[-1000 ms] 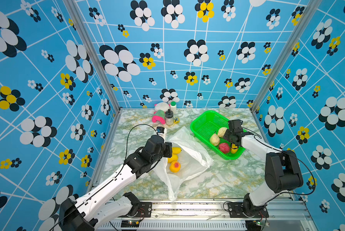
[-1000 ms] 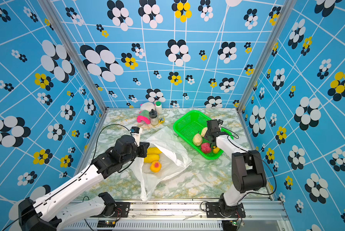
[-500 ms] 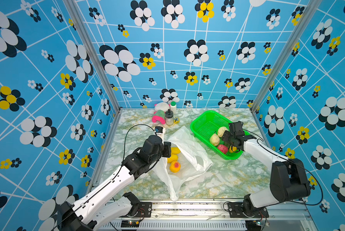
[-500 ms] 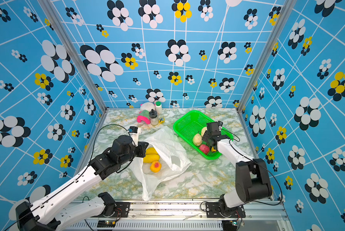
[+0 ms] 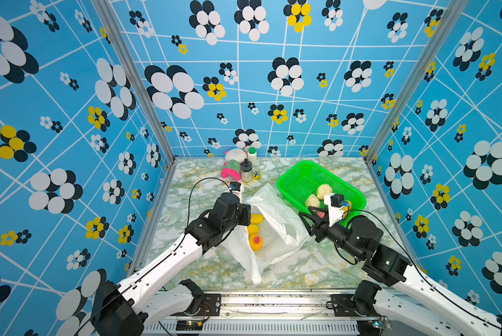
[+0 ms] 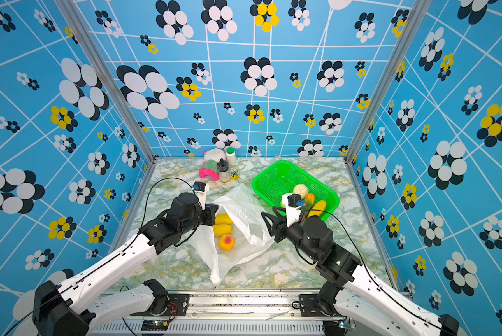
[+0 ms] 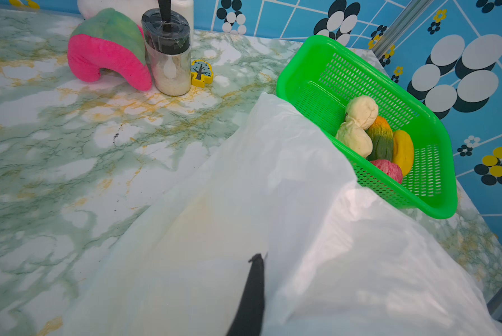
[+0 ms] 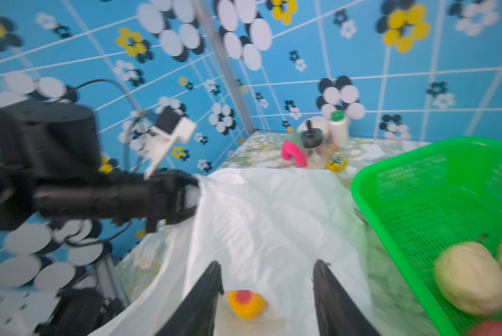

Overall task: Untie the knot of the plastic bag and take out the fruit
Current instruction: Pick up the fruit from the plastic bag.

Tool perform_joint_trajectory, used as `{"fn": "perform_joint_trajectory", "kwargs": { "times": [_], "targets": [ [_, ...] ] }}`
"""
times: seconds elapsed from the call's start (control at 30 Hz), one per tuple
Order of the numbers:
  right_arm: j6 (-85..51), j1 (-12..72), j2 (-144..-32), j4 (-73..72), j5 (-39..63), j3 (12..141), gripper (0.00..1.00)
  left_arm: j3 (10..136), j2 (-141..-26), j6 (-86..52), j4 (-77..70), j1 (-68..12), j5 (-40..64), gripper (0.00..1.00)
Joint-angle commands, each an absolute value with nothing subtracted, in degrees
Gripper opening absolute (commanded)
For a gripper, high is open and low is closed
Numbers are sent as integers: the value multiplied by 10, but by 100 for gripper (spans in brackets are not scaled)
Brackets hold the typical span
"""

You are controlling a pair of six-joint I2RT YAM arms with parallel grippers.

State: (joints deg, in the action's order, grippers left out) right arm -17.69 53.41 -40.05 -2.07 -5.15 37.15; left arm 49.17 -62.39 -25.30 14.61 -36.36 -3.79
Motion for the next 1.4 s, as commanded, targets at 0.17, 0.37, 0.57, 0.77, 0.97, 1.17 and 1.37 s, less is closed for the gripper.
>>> {"fn": "perform_joint_trajectory", "kwargs": {
  "times": [0.17, 0.37, 0.57, 0.77, 0.97, 1.17, 1.37],
  "targets": [
    [-85, 734, -583, -98, -44, 422, 37, 485, -613, -240, 120, -361, -13, 0],
    [-116, 733, -706, -140, -132, 420, 34, 467, -560, -242, 135, -365, -20, 0],
    [-155, 717, -764, -152, -170, 419, 34, 450, -519, -250, 150, -366, -15, 0],
    [-193, 699, -838, -173, -184, 416, 49, 378, -482, -265, 101, -383, -9, 0],
    [-173, 755, -930, -280, -145, 400, 60, 369, -474, -262, 128, -384, -47, 0],
    [-172, 808, -977, -310, -143, 419, 64, 390, -467, -261, 166, -383, -80, 0],
    [-138, 848, -987, -314, -261, 426, 91, 374, -473, -257, 148, -383, -94, 0]
  ]
}}
